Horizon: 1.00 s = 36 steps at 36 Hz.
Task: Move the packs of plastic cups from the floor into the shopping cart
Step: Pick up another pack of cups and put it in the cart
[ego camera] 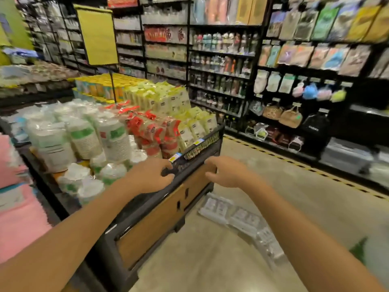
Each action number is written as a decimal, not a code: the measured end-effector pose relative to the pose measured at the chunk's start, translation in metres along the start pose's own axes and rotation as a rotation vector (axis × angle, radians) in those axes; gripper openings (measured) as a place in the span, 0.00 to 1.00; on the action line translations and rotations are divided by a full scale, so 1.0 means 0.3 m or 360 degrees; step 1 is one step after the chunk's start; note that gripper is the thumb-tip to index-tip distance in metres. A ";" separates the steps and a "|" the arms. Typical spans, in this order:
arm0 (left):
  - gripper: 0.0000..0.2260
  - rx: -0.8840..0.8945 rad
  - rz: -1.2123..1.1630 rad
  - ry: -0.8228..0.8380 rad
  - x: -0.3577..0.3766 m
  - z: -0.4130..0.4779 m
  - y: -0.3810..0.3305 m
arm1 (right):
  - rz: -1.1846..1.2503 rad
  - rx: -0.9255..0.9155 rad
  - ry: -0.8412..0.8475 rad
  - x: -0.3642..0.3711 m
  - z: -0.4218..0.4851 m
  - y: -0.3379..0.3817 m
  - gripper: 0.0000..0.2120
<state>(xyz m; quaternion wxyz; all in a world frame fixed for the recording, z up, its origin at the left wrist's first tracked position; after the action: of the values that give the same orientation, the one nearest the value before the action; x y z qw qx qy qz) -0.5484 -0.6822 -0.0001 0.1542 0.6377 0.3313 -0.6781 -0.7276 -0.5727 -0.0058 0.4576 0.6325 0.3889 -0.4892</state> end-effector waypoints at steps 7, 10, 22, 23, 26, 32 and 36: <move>0.18 0.0317 0.0002 0.0110 0.082 0.263 -0.129 | 0.0091 0.0269 -0.0086 -0.015 0.006 -0.250 0.24; 0.19 0.0432 -0.0018 0.0179 0.114 0.374 -0.180 | 0.0118 0.0418 -0.0107 -0.018 0.005 -0.333 0.24; 0.22 0.0734 -0.0094 0.0374 0.232 0.763 -0.396 | 0.0118 0.0919 -0.0186 -0.017 0.001 -0.631 0.24; 0.21 0.0754 -0.0082 0.0395 0.246 0.789 -0.424 | 0.0120 0.0952 -0.0184 -0.015 0.003 -0.661 0.24; 0.21 0.0814 -0.0046 0.0444 0.289 0.881 -0.515 | 0.0136 0.1013 -0.0186 -0.013 0.020 -0.765 0.24; 0.21 0.0840 -0.0055 0.0444 0.373 1.096 -0.702 | 0.0133 0.1046 -0.0176 -0.032 0.086 -1.031 0.25; 0.20 0.0799 -0.0042 0.0465 0.433 1.243 -0.830 | 0.0150 0.1047 -0.0189 -0.053 0.133 -1.221 0.24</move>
<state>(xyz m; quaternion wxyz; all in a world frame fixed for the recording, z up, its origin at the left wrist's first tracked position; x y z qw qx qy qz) -1.0081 -0.7128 -0.0751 -0.0664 0.7425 0.1801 -0.6418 -1.0859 -0.5096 -0.0671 0.2728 0.7339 0.1532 -0.6029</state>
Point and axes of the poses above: each hand's wrist, its own z-axis towards the middle knuckle, its own x-axis out of the palm, y = z × x, the point moved 6 cm from there along z, towards the middle knuckle, and after that the axes turned 4 degrees about -x, right-handed, at the moved point
